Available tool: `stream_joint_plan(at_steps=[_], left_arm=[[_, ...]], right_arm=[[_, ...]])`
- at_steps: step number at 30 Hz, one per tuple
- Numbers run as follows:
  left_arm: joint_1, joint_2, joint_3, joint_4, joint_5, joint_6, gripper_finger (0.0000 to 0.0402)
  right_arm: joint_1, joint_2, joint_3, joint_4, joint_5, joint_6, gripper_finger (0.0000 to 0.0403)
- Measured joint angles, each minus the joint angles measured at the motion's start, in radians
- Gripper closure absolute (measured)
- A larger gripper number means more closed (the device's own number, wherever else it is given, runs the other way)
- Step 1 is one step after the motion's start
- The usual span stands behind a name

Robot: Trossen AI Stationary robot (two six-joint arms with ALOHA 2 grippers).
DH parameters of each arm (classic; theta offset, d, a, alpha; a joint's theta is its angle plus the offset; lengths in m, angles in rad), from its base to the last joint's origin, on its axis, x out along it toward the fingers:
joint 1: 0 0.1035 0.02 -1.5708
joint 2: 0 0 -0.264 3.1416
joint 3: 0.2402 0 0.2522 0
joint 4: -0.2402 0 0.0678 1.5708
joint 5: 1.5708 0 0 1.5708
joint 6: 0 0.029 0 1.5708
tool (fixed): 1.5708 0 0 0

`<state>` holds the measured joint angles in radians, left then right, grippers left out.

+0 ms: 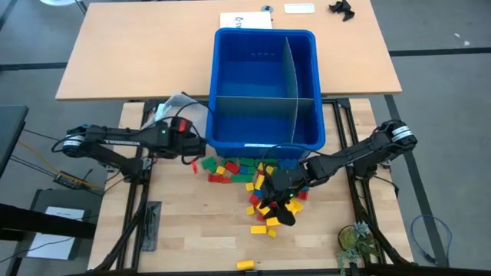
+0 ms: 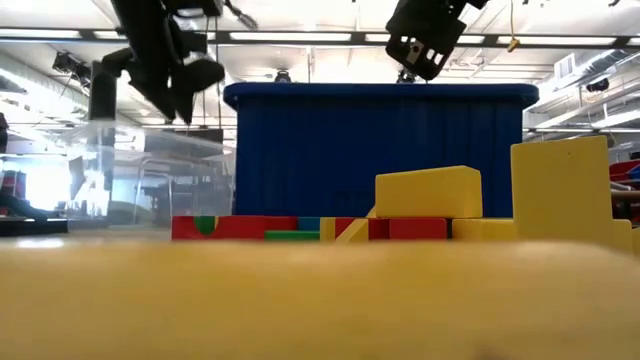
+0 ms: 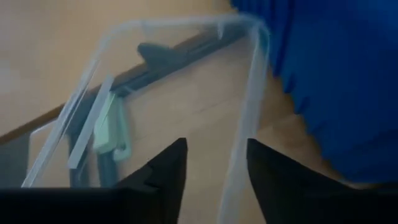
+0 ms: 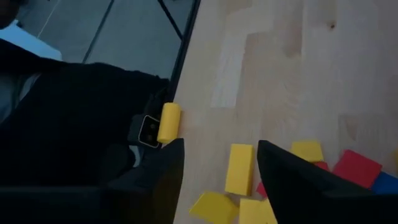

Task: Sort blocks
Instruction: Pour the blocks on the table from the transparent bin, then put the yellow block into the blue bin

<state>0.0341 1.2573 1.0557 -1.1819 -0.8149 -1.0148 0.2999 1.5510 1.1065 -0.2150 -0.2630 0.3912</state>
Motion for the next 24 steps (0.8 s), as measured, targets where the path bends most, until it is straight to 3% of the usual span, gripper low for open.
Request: stream_joint_plan(at_steps=[6, 19, 24], left_arm=[[-0.037, -0.055, 0.060, 0.010, 0.003, 0.141, 0.0189], [-0.234, -0.084, 0.103, 0.103, -0.006, 0.487, 0.0188], [-0.278, -0.089, 0.061, 0.184, 0.016, 0.567, 0.0188]], right_arm=[[-0.007, -0.051, 0.000, -0.030, 0.040, -0.041, 0.0194], [-0.007, -0.183, 0.000, -0.178, 0.113, -0.082, 0.0226], [-0.009, -0.178, 0.000, -0.090, 0.136, -0.008, 0.0235]])
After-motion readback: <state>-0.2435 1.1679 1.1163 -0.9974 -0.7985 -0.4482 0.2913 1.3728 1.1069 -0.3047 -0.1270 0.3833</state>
